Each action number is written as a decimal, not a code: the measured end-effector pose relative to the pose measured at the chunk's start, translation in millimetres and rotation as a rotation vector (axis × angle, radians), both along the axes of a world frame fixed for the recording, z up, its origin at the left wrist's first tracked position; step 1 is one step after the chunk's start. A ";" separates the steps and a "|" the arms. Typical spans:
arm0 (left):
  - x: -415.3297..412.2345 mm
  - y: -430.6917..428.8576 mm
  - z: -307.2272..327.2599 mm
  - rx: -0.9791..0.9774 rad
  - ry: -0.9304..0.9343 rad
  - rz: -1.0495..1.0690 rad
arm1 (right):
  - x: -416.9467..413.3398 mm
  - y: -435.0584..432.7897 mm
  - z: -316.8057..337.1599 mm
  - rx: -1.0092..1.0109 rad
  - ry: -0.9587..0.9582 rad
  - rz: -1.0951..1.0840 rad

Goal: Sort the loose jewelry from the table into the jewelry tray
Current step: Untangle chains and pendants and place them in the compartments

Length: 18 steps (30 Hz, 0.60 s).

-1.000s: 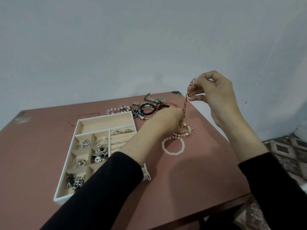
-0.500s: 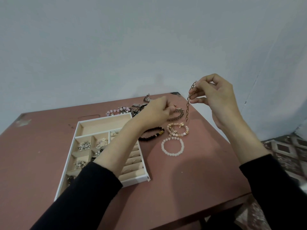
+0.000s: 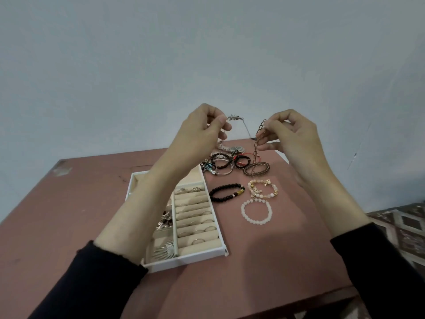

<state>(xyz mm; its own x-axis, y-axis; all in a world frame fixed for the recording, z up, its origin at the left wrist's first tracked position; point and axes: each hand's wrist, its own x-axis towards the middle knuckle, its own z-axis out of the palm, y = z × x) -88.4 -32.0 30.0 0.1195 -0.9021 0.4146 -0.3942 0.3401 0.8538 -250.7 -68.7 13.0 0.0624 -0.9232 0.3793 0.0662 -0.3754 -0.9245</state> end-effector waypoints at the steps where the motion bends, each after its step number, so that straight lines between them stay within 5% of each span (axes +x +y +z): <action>1: 5.2 4.0 2.4 -0.008 0.005 0.010 | 4.2 2.0 1.2 -0.002 0.002 0.014; 8: 44.3 30.2 2.1 -0.057 0.008 0.104 | 40.8 19.2 7.9 -0.001 -0.006 0.142; 18: 91.3 67.4 -23.4 -0.062 0.325 0.081 | 89.8 59.4 -5.5 0.104 -0.037 0.469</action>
